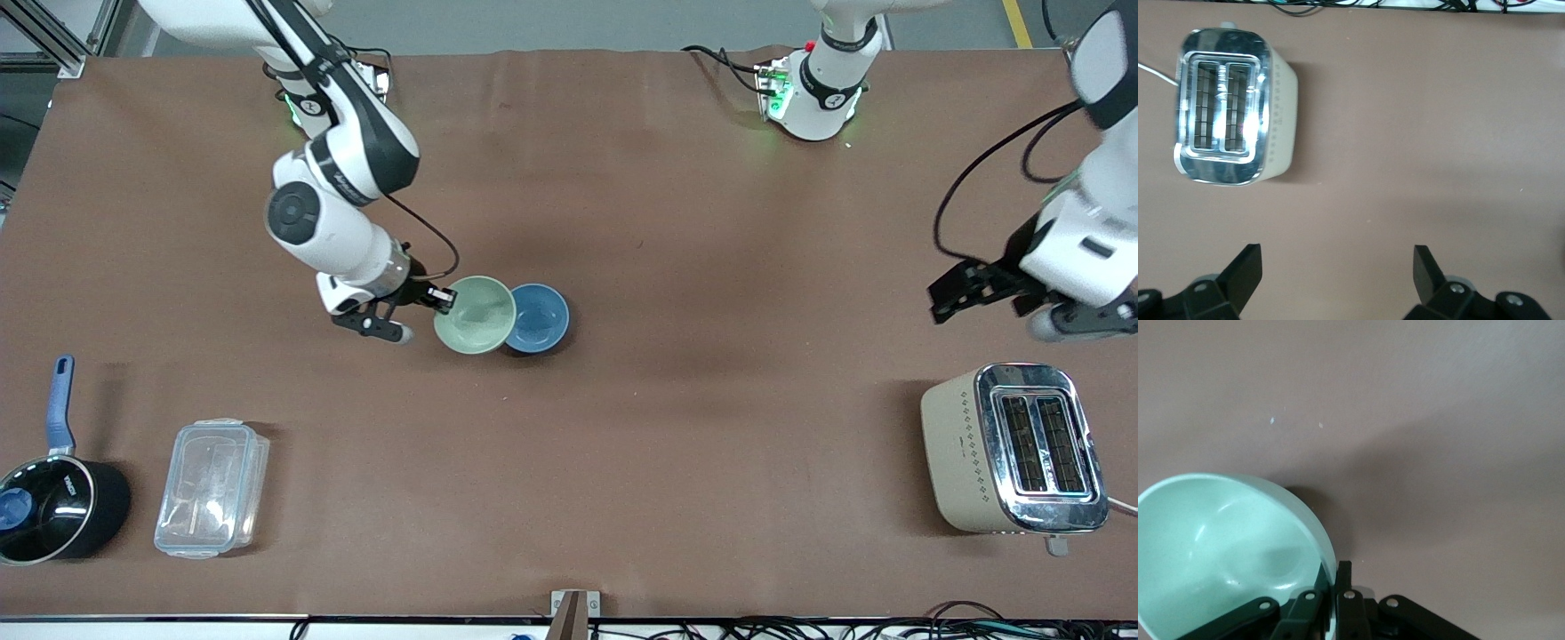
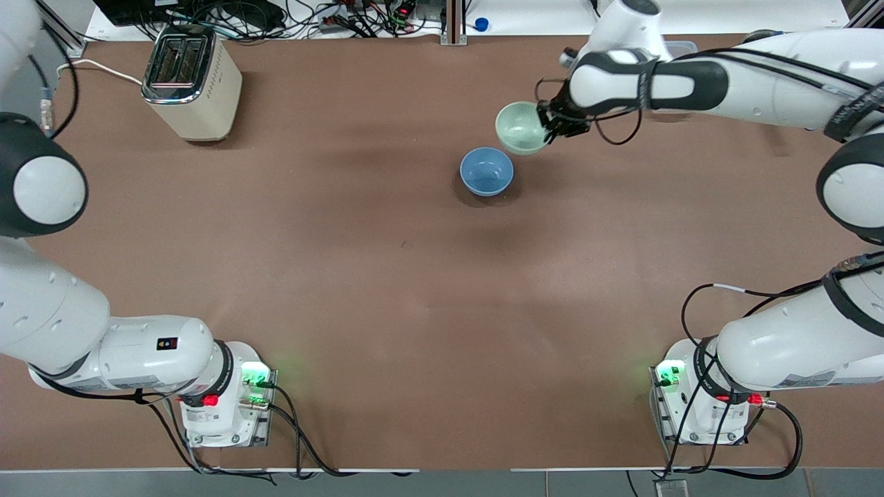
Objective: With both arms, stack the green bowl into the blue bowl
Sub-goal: 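Lower the green bowl into the blue bowl with the right gripper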
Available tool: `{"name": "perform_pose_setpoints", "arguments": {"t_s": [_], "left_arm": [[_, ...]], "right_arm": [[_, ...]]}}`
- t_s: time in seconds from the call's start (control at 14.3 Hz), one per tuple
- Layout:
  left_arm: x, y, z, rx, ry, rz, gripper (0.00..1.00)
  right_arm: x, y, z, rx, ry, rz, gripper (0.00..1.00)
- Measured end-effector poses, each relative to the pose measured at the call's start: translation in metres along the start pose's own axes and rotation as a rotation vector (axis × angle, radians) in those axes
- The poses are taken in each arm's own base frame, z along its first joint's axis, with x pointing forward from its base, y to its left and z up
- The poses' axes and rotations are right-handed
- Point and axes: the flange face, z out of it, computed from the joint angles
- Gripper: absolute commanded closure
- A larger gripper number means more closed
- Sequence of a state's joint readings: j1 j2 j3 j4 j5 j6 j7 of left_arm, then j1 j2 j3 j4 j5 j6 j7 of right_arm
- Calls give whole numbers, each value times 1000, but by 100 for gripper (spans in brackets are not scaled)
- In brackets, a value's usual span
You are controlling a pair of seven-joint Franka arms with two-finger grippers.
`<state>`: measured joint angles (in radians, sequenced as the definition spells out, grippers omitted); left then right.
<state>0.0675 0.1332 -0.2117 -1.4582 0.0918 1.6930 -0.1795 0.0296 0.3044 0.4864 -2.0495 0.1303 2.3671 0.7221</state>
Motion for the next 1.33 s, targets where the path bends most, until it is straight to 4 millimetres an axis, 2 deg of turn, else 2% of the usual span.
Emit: {"name": "perform_pose_setpoints", "arguments": {"t_s": [0.14,0.35,0.56,0.84,1.33], "left_arm": [[-15,-6,-11,12,-5,15,0],[-36,-13,-19,9,-55,12,0],[-47,-20,-29,-1,-74,16,0],[-49,-18,-29,-2,-79,21,0],[-50,-19,-26,-3,-86,21,0]], "right_arm": [[-9,-12,19,11,-10,-14,97],[-12,-19,41,36,-16,-23,97],[-18,-25,53,21,-24,-55,97],[-31,-32,66,13,-48,-83,96],[-36,-35,79,9,-72,-76,95]]}}
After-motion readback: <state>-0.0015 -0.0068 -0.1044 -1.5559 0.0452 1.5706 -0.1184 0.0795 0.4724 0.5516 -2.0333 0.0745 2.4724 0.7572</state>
